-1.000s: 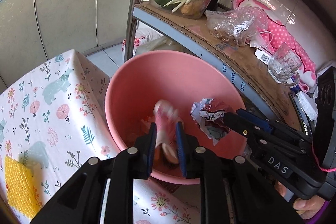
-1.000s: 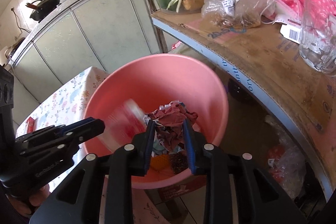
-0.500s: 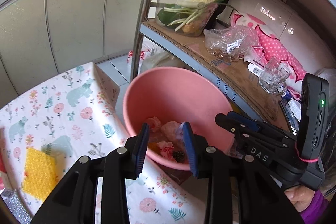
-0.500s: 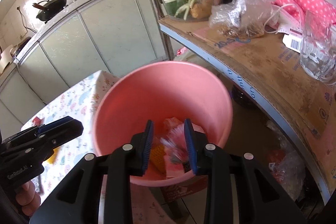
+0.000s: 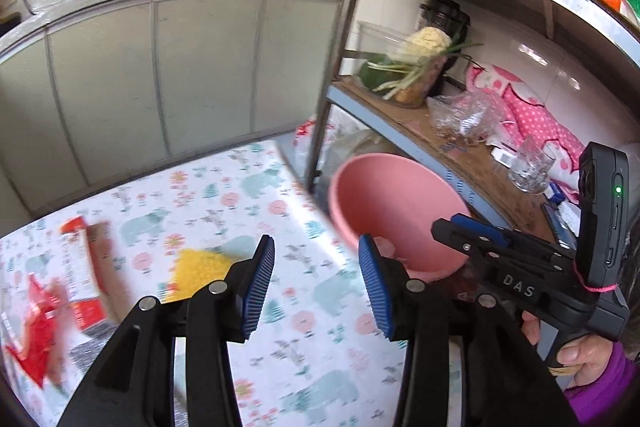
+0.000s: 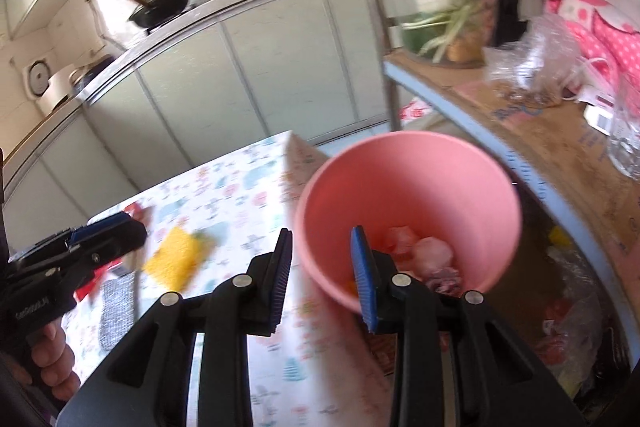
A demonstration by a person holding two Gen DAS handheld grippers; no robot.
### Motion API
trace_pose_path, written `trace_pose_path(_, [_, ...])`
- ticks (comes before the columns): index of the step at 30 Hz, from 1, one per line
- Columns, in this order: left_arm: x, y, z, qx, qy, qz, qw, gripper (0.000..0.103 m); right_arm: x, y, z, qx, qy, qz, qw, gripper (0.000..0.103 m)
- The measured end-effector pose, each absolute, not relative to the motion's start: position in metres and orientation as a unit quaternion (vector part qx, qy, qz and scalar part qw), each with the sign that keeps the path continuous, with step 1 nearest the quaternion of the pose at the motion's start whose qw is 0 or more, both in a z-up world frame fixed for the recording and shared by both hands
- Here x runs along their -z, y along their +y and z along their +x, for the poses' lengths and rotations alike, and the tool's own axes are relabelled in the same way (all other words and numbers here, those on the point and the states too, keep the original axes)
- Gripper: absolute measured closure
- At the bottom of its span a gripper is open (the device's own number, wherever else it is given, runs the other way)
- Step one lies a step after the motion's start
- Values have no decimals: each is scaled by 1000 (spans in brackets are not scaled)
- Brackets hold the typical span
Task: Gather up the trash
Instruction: 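Move both open grippers back over the table, then grasp the red-and-white ointment box with the left gripper while the right grasps the yellow mesh sponge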
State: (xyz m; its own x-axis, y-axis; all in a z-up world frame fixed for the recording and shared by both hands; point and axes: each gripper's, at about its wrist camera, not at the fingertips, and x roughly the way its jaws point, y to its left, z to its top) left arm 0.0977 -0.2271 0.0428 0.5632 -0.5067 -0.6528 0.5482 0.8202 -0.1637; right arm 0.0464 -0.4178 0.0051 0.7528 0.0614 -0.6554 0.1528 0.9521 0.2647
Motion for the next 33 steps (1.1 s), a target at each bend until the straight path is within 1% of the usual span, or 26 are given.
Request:
trace_pose_path(3, [-45, -195, 98, 265, 363, 24, 893, 57, -4, -396, 53, 6, 361, 154, 920, 71])
trace_pose_path(4, [-45, -185, 100, 253, 366, 22, 895, 56, -3, -389, 56, -2, 365, 159, 917, 66])
trace_pose_path(6, [-46, -162, 104, 228, 372, 18, 899, 56, 0, -375, 62, -23, 372, 170, 912, 60])
trace_pose_path(14, [-43, -80, 151, 135, 402, -39, 905, 53, 16, -324, 84, -79, 426, 181, 883, 60])
trace_pose_path(17, [-33, -63, 180, 111, 431, -64, 893, 52, 21, -311, 90, -89, 445, 184, 872, 60])
trace_pose_path(23, [-3, -58, 225, 94, 484, -96, 864, 52, 25, -297, 104, -98, 464, 197, 858, 59])
trace_pose_path(30, [29, -79, 243, 68, 534, -62, 841, 52, 32, -284, 121, -83, 467, 199, 857, 59])
trace_pose_path(33, [34, -84, 244, 60, 534, -39, 842, 51, 38, -281, 128, -75, 476, 201, 853, 58])
